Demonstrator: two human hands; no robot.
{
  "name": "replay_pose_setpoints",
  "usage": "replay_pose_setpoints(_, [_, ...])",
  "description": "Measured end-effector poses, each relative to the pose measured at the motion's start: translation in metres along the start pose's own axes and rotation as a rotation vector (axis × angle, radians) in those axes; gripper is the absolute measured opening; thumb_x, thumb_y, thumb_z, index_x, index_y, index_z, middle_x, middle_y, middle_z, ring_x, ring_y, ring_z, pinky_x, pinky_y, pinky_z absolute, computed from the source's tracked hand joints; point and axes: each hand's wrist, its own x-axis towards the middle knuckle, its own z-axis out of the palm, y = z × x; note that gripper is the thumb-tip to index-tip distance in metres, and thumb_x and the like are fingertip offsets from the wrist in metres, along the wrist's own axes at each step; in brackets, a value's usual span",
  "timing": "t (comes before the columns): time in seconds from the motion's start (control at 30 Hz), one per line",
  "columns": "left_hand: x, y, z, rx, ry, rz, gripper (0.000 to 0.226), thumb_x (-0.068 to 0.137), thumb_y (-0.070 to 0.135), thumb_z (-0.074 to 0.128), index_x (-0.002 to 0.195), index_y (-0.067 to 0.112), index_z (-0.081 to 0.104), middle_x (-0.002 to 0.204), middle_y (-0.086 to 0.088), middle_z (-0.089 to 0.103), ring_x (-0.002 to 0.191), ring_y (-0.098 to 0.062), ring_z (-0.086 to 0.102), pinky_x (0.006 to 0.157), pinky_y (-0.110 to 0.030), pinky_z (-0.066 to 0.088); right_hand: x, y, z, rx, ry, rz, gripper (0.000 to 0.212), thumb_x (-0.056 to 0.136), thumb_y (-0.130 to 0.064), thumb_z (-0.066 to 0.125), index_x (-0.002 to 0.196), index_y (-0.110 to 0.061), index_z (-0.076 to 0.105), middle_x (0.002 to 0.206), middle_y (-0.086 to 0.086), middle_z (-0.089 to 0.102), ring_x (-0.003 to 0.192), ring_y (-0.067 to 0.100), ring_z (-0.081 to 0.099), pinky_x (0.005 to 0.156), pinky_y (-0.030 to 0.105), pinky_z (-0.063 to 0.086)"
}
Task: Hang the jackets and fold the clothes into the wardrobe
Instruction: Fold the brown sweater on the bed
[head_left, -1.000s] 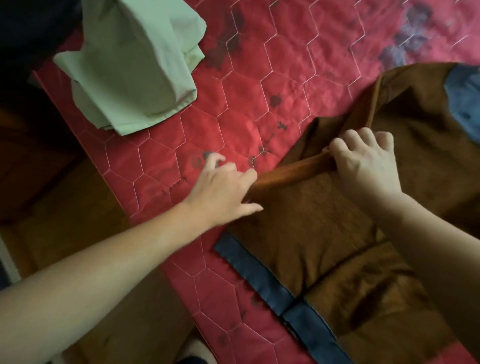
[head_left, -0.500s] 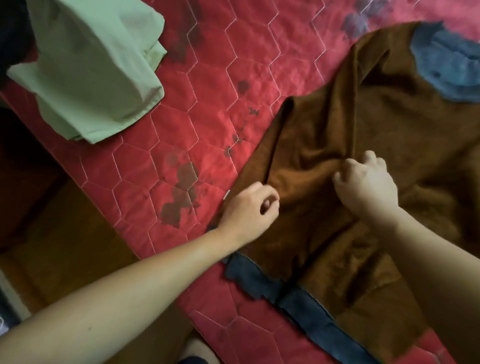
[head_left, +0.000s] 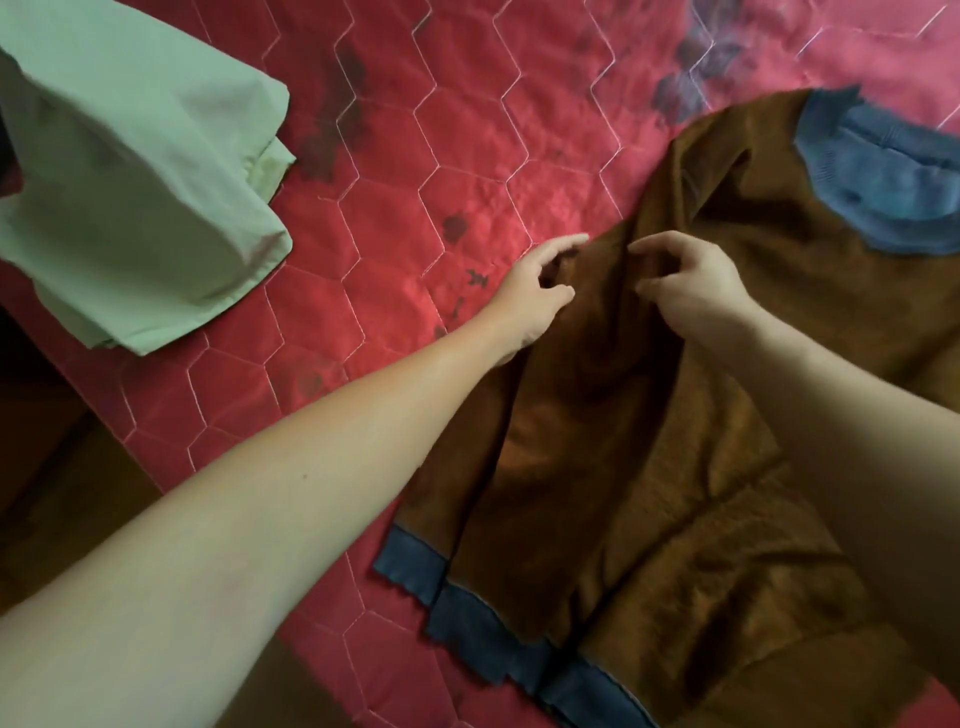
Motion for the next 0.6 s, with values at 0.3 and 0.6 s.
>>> replay_pose_setpoints(0.3, [0.007, -0.004, -0.006, -0.616, 0.172, -0.223, 0.049, 0.087, -0.018, 0.046, 0.115, 0.013, 0.072, 0.108, -0.007, 0.072, 0.098, -0.018, 0.068, 0.084, -0.026, 0.058, 0.015, 0.009, -0.038, -0.044, 0.298, 0.008, 0.04, 0.076, -0.004, 0.041, 0.095, -0.025, 0.069, 0.102, 0.002, 0.066, 0.091, 0.021, 0.061, 0.068, 0.024, 0.047])
replay_pose_setpoints(0.6, [0.013, -0.009, -0.007, -0.557, 0.132, -0.184, 0.029, 0.092, -0.005, 0.064, 0.113, 0.014, 0.071, 0.118, -0.012, 0.072, 0.115, -0.026, 0.067, 0.108, -0.045, 0.049, 0.07, -0.026, -0.053, 0.071, 0.116, 0.012, 0.026, 0.083, -0.006, 0.067, 0.083, -0.031, 0.067, 0.079, -0.012, 0.058, 0.065, 0.001, 0.05, 0.047, 0.005, 0.039])
